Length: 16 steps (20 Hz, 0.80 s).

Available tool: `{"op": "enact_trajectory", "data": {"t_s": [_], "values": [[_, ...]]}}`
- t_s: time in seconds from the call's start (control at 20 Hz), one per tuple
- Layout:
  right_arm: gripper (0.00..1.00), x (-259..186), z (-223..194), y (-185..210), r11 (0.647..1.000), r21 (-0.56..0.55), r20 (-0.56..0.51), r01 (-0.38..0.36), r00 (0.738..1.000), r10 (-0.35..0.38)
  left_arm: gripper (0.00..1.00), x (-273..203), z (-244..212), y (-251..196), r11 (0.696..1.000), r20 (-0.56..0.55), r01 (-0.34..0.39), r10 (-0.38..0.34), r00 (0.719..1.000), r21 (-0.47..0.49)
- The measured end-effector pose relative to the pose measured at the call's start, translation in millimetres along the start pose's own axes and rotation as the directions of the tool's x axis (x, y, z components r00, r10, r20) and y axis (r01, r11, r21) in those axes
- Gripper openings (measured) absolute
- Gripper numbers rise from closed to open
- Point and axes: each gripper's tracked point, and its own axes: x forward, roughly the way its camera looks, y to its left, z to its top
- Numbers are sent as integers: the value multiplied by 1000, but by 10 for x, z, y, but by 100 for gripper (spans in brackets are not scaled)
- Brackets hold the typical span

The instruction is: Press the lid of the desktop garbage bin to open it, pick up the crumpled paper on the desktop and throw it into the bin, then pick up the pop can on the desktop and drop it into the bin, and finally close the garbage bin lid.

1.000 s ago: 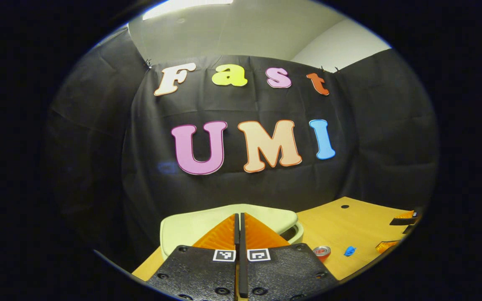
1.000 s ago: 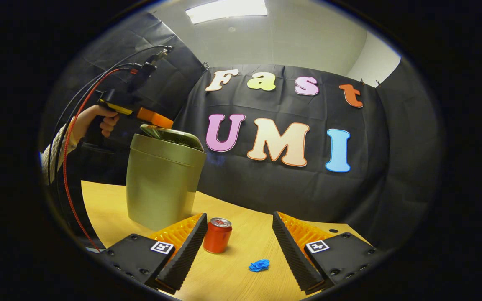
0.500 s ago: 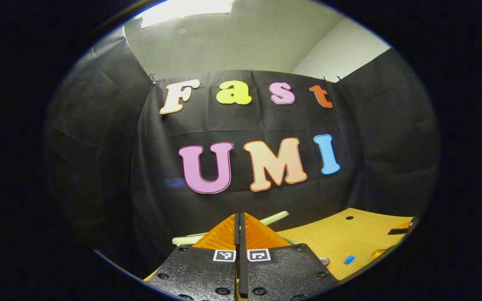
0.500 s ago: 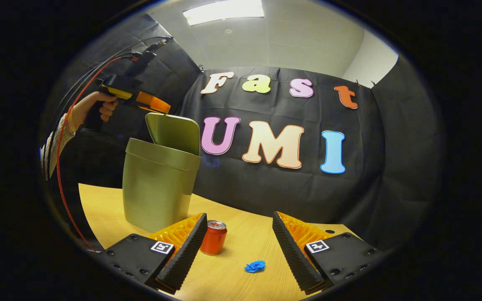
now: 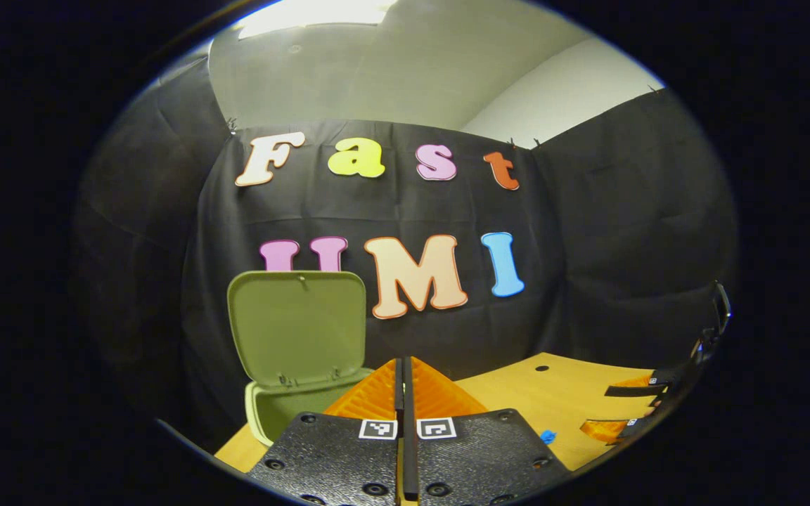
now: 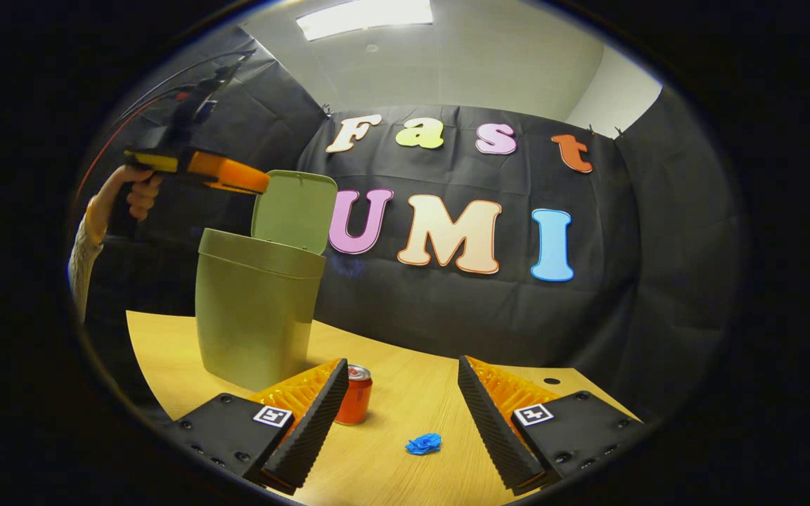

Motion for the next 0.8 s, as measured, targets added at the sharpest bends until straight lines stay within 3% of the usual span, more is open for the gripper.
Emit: {"op": "enact_trajectory", "data": {"t_s": [0.35,0.5,0.7,0.8], "values": [[98,53,-201,-119,999,30,-58,24,998,-22,0,-286,-941,-696,986,-63,164,-166,984,-38],[98,76,-293,-151,999,43,-88,25,996,-21,0,-327,-1248,-789,983,-75,176,-179,981,-49],[98,118,-423,-259,997,54,-126,58,991,-51,0,-341,-1510,-766,986,-90,137,-146,985,-91],[98,175,-541,-325,996,58,-169,63,984,-53,7,-359,-1638,-750,988,-111,130,-139,984,-85]]}}
